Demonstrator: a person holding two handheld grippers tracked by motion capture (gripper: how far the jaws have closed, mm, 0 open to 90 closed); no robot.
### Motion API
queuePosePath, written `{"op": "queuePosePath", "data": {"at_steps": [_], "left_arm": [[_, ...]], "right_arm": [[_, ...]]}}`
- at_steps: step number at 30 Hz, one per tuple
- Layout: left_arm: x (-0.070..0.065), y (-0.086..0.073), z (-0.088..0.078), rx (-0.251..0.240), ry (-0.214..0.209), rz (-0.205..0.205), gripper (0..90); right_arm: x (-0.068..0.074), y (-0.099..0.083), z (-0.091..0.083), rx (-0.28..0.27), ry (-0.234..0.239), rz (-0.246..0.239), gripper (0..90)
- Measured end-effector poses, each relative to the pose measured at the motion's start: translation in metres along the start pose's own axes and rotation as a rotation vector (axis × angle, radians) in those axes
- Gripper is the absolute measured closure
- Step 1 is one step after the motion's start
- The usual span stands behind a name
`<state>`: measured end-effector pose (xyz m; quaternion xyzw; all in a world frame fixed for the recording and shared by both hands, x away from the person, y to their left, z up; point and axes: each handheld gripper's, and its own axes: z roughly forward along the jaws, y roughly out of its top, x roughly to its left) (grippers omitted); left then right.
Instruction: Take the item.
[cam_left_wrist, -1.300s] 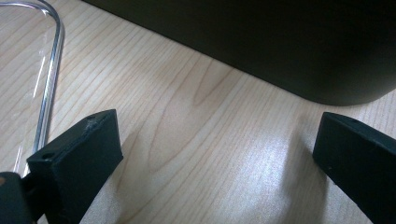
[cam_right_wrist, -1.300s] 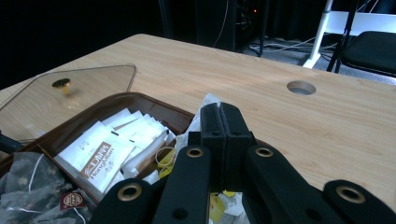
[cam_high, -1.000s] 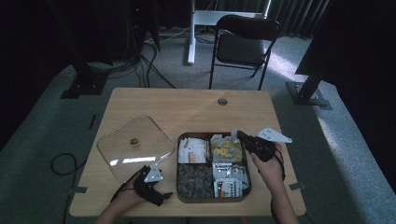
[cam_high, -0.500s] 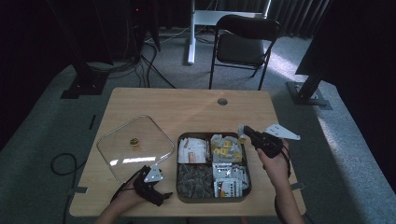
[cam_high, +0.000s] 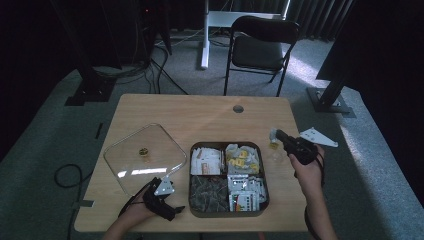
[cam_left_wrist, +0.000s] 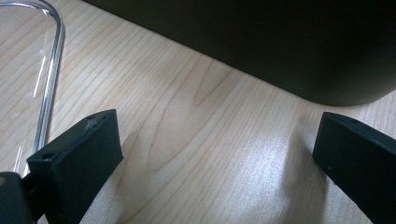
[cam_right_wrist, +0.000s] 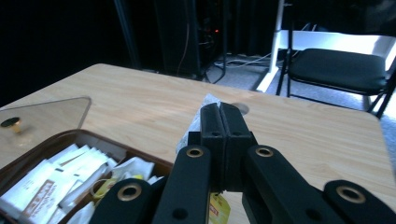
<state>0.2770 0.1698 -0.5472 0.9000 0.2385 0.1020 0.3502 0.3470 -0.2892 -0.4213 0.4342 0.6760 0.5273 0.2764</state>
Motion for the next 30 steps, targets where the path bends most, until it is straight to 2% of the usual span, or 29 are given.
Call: {"op": "queuePosePath", "data": {"at_steps": [16,30], "left_arm": [[0.0,0.0,0.0,0.001,0.0,0.0,1.2],[0.0,0.0,0.0,0.0,0.0,-0.001,1.2]], "right_arm": [[-0.029,0.005,-0.008,-0.007,-0.068,0.032,90.0],[-0.043,0.001,-0.006,0.014,-0.105,0.054,89.9]]}}
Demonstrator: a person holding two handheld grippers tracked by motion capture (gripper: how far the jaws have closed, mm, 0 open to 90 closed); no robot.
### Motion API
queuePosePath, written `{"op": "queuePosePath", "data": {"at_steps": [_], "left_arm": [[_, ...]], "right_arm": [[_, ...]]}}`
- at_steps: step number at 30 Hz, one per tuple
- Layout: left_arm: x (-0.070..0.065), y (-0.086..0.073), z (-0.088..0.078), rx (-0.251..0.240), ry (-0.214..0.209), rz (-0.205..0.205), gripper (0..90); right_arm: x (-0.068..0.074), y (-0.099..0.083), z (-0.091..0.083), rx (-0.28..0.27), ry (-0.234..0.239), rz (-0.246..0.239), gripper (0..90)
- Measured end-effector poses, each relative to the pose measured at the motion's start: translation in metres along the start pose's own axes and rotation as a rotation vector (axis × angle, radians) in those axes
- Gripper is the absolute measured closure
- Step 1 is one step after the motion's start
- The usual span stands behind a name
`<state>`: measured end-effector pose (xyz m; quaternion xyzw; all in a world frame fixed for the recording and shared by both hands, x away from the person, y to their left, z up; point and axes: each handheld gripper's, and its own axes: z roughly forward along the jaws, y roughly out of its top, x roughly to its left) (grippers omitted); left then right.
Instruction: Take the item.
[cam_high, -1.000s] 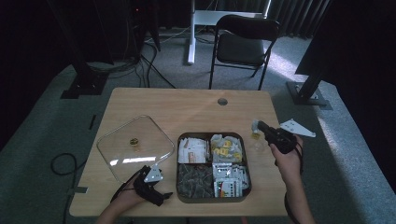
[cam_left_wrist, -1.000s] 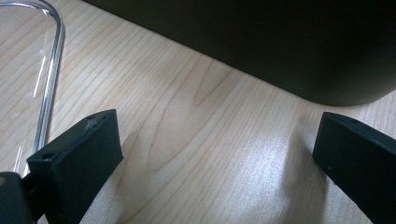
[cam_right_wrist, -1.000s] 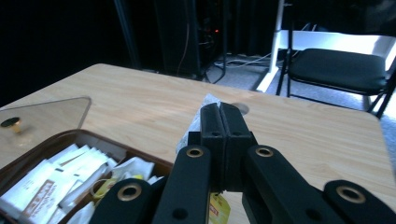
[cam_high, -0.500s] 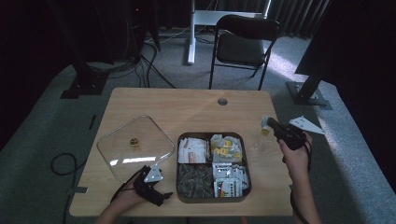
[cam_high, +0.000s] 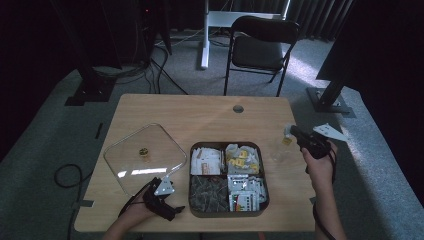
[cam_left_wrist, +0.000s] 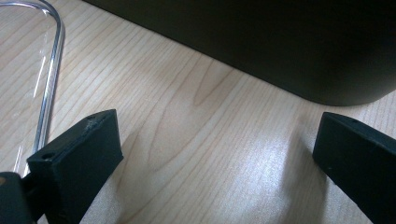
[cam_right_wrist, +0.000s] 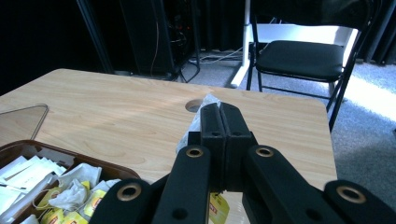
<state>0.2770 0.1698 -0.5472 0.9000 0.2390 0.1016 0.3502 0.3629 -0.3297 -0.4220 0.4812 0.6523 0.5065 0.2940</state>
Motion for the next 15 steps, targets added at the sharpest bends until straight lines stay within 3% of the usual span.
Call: {"op": "queuePosePath", "data": {"at_steps": [15], "left_arm": [[0.0,0.0,0.0,0.0,0.0,0.0,1.2]], "right_arm": [[-0.009,-0.015,0.01,0.037,-0.018,0.034,89.7]]}}
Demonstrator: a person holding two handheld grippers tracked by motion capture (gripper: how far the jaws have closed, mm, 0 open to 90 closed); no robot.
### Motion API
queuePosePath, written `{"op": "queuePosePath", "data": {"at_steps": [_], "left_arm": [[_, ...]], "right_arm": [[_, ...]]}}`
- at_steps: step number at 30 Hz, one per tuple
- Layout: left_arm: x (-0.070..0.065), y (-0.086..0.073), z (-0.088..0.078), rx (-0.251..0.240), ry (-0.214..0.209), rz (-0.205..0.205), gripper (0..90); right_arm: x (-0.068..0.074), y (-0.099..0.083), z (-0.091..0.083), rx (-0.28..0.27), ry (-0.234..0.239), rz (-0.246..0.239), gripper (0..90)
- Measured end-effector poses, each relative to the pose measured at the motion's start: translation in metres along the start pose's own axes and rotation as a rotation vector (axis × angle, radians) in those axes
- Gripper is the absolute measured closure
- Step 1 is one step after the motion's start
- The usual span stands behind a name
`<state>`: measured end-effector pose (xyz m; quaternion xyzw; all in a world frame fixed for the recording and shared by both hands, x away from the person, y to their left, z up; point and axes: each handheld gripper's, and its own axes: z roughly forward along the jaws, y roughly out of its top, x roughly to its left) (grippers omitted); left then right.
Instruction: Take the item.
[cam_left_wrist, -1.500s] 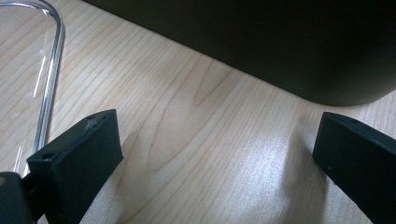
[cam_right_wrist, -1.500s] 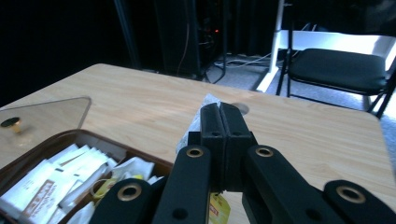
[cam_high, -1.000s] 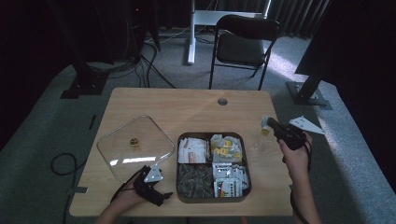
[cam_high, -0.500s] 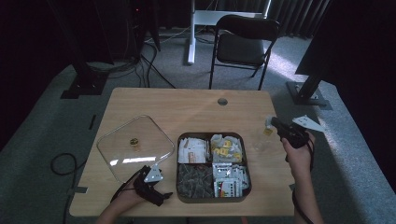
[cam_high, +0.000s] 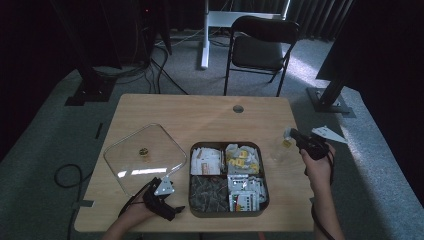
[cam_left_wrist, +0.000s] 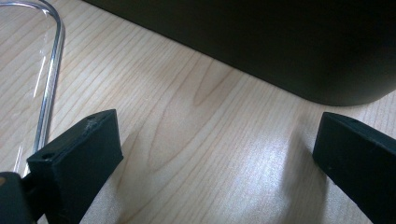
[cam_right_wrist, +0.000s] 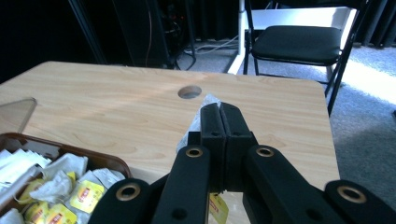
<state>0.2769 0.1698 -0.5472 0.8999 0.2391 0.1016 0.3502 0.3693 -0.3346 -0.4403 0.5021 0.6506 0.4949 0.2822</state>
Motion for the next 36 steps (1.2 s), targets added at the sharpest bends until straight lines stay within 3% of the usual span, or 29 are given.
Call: {"op": "queuePosePath", "data": {"at_steps": [7,13,22,36], "left_arm": [[0.0,0.0,0.0,0.0,0.0,0.0,1.2],[0.0,0.0,0.0,0.0,0.0,0.0,1.2],[0.0,0.0,0.0,-0.001,0.0,-0.001,1.2],[0.0,0.0,0.0,0.0,0.0,0.0,1.2]], "right_arm": [[0.0,-0.009,0.003,0.025,-0.004,0.007,88.5],[-0.001,-0.012,0.003,0.04,0.005,0.013,81.4],[0.004,-0.012,0.002,0.052,0.02,-0.016,73.4],[0.016,-0.017,-0.007,0.033,0.078,-0.03,51.2]]}}
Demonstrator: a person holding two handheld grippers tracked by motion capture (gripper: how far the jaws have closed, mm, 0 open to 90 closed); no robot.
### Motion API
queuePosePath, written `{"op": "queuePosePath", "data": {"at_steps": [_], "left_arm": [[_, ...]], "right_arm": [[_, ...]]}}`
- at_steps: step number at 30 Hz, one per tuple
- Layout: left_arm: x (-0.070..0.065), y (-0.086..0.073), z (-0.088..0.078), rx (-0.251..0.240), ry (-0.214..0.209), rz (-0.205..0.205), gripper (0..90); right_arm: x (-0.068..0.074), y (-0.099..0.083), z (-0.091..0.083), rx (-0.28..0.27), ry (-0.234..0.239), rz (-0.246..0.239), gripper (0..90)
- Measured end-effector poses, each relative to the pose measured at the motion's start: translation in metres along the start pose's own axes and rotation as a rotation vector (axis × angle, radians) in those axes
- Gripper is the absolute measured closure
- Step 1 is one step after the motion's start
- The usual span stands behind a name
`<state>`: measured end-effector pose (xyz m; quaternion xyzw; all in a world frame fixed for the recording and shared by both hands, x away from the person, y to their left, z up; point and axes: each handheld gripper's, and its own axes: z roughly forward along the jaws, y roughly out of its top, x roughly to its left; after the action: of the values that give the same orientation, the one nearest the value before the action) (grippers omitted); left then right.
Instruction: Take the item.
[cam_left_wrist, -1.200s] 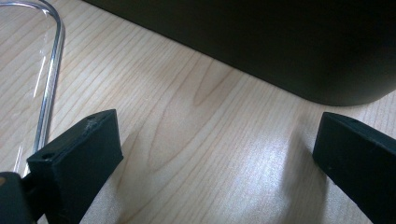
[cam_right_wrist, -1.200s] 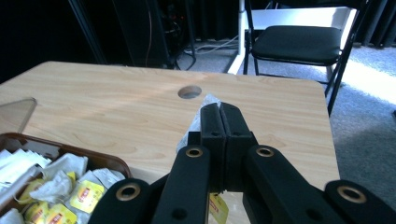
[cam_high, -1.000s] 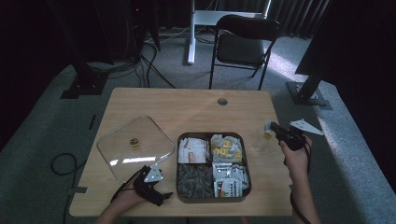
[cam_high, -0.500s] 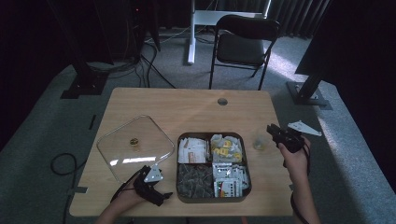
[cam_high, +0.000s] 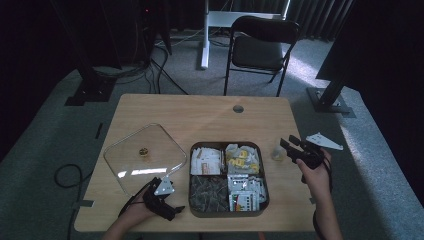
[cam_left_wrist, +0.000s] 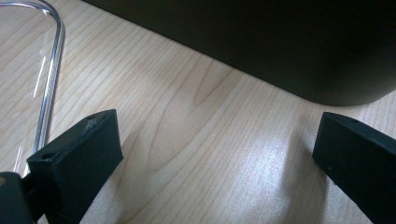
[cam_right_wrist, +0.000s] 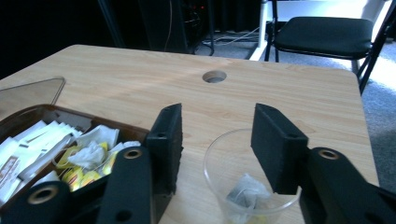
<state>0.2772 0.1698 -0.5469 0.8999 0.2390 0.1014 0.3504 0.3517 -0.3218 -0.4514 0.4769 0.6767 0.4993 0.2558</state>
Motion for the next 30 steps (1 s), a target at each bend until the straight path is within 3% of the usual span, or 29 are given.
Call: {"op": "queuePosePath", "data": {"at_steps": [16,24,30], "left_arm": [[0.0,0.0,0.0,0.0,0.001,0.0,1.2],[0.0,0.0,0.0,0.0,0.0,0.0,1.2],[0.0,0.0,0.0,-0.001,0.0,-0.001,1.2]], "right_arm": [[0.011,-0.014,-0.013,-0.02,0.091,-0.032,30.1],[0.021,-0.03,-0.019,-0.015,0.114,-0.063,27.1],[0.021,-0.041,-0.02,0.008,0.143,-0.048,27.0]]}}
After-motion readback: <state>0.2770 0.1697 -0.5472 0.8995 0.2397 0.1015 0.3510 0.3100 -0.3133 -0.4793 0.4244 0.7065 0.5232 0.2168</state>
